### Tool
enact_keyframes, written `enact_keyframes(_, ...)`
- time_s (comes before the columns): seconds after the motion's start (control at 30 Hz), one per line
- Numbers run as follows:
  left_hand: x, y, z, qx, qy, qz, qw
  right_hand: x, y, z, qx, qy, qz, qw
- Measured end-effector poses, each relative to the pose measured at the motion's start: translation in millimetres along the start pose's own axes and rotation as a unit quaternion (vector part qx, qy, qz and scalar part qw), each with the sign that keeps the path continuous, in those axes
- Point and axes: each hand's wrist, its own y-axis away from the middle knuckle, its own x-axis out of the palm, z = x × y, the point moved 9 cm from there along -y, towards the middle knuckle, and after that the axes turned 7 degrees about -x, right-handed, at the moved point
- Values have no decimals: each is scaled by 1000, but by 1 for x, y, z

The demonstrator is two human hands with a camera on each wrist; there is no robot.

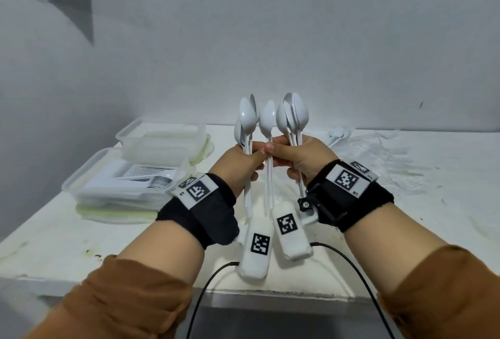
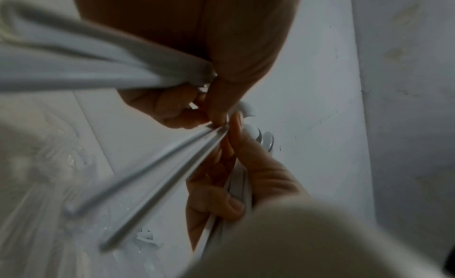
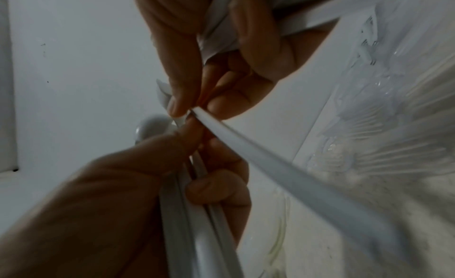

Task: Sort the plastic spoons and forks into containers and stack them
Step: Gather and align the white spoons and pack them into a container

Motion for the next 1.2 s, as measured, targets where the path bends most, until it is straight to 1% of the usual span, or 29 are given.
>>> enact_keyframes(0.17,2,-1,-2,-35,66,18,997,-6,-3,6,-2,45,9,999)
enact_keyframes(0.37,0,-4,-2,-41,115,0,993,-9,-5,11,-10,97,40,994)
enact_keyframes(0.5,-2,-3,-4,-22,178,-19,984,-22,-5,8,-3,99,24,995)
enact_keyframes(0.57,0,-2,-5,-10,183,-19,983,-27,-4,6,-2,99,21,995)
enact_keyframes(0.67,5,-2,-3,-11,182,-21,983,-32,-4,3,-3,102,22,995)
enact_keyframes(0.8,13,-1,-5,4,168,-8,986,-31,-2,3,-9,119,49,992)
enact_keyframes(0.87,15,0,-6,11,163,-7,987,-31,-1,2,-11,110,53,992)
enact_keyframes(1.0,14,-1,-2,7,152,-24,988,-33,1,-4,-5,109,57,992)
enact_keyframes(1.2,10,-4,5,-10,170,-53,984,-49,-4,-5,-11,162,13,987)
